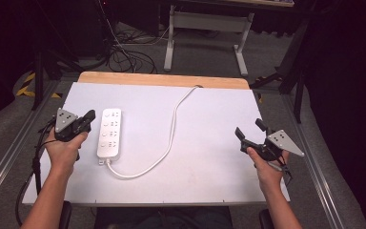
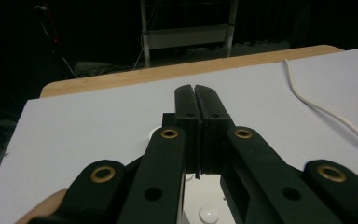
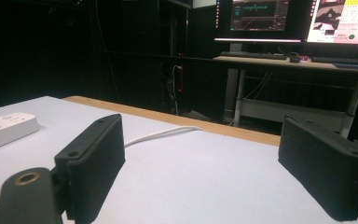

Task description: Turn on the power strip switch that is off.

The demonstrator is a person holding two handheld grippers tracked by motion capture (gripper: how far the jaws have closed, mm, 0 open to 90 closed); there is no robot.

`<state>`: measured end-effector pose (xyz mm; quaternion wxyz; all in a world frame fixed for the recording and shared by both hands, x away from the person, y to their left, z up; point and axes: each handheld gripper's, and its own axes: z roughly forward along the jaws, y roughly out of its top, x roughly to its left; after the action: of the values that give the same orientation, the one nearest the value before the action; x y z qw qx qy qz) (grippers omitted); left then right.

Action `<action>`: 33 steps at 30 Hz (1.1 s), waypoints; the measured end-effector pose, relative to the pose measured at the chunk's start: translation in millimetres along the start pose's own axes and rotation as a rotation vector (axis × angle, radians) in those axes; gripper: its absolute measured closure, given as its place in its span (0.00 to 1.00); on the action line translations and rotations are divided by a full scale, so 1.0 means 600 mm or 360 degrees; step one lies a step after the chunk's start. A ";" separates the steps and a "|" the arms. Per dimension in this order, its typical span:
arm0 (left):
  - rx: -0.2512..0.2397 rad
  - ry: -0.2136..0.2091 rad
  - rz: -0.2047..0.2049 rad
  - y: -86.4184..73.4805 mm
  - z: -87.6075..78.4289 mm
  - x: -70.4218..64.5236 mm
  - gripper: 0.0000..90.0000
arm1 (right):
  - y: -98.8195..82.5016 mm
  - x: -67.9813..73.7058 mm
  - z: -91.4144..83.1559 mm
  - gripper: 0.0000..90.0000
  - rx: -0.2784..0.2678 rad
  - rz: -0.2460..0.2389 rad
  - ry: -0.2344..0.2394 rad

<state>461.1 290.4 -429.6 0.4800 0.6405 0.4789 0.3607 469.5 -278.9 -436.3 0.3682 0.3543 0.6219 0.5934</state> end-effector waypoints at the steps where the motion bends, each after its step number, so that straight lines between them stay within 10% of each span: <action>1: -0.0014 0.0008 -0.0002 0.000 -0.005 -0.002 0.98 | 0.000 0.000 0.000 0.17 0.0000 0.0000 0.0000; 12: -0.0162 0.0073 0.0000 -0.009 -0.083 -0.014 0.92 | 0.000 0.000 0.001 0.17 -0.0002 0.0006 0.0007; 33: -0.0278 0.0135 -0.0037 -0.014 -0.117 -0.014 0.58 | -0.001 0.005 0.009 0.16 0.0018 -0.0036 0.0039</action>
<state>391.9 301.7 -418.2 0.5175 0.5748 0.4728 0.4222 472.9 -274.0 -437.1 0.3653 0.3421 0.6335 0.5901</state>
